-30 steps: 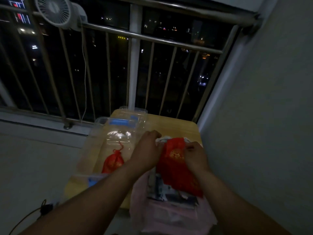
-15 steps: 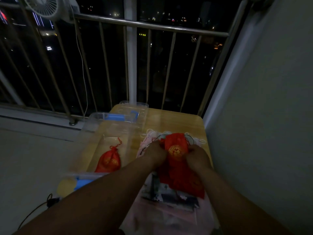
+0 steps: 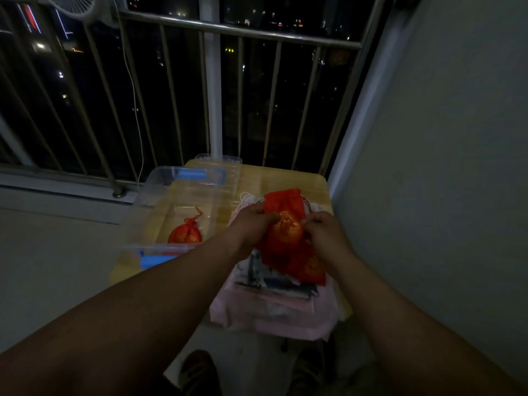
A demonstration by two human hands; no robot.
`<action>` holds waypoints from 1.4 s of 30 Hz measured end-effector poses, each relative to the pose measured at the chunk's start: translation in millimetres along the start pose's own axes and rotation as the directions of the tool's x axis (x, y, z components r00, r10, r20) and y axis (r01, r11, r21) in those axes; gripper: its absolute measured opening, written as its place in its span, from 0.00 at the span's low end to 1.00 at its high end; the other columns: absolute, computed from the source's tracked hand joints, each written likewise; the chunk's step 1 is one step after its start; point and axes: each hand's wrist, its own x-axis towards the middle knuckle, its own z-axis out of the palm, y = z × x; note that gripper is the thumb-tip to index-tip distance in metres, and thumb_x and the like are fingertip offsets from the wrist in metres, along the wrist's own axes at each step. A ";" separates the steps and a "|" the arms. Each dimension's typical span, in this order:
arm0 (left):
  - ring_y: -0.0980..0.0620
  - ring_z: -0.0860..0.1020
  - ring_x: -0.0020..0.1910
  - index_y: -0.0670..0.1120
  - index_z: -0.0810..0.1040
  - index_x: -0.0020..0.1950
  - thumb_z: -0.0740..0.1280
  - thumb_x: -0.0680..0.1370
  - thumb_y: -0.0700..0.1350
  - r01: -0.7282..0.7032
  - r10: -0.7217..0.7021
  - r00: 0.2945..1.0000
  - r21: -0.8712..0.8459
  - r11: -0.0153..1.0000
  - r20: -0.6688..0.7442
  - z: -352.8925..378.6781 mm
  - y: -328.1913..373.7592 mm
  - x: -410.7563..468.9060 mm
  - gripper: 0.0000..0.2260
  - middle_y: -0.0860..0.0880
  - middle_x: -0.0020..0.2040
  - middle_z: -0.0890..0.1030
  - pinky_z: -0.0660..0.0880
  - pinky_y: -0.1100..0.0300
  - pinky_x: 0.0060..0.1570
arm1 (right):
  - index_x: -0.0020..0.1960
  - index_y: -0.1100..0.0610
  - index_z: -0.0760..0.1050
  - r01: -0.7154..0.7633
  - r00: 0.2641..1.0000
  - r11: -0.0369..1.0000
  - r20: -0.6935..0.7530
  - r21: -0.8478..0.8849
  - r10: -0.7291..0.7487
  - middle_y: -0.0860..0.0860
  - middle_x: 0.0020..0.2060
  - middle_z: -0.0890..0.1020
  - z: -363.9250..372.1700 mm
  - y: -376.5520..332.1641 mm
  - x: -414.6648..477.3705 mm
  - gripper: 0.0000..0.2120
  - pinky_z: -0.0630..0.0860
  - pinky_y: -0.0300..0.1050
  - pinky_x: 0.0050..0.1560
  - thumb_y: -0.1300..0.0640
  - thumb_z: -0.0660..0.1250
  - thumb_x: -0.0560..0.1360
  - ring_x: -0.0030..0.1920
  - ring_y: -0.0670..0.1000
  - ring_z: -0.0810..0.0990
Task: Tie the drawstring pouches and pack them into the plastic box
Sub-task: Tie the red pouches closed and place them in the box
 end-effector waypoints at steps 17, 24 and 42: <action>0.43 0.82 0.60 0.44 0.78 0.69 0.67 0.82 0.51 -0.053 0.055 0.997 -0.030 0.998 0.061 1.3 6.9 -44.8 0.18 0.44 0.62 0.84 0.77 0.44 0.65 | 0.65 0.54 0.80 -0.057 0.982 0.967 0.191 0.248 0.009 0.56 0.54 0.87 -2.3 -23.9 -53.5 0.15 0.83 0.57 0.56 0.49 0.69 0.81 0.53 0.58 0.87; 0.51 0.83 0.51 0.47 0.80 0.65 0.63 0.85 0.51 -0.053 0.058 0.994 -0.063 0.997 0.089 -9.5 -0.9 -55.5 0.13 0.48 0.56 0.85 0.78 0.58 0.41 | 0.53 0.57 0.84 -0.041 0.999 0.979 0.030 0.201 0.036 0.57 0.48 0.88 11.3 -19.8 -63.4 0.11 0.82 0.64 0.58 0.49 0.69 0.81 0.50 0.60 0.87; 0.41 0.84 0.55 0.43 0.84 0.55 0.66 0.84 0.51 -0.125 0.124 0.992 0.063 0.990 0.014 2.6 14.1 -73.4 0.13 0.41 0.53 0.86 0.80 0.43 0.61 | 0.51 0.53 0.83 -0.061 0.998 0.908 0.015 0.415 0.060 0.53 0.44 0.87 -8.5 -48.5 -94.2 0.07 0.81 0.44 0.37 0.53 0.66 0.82 0.41 0.51 0.86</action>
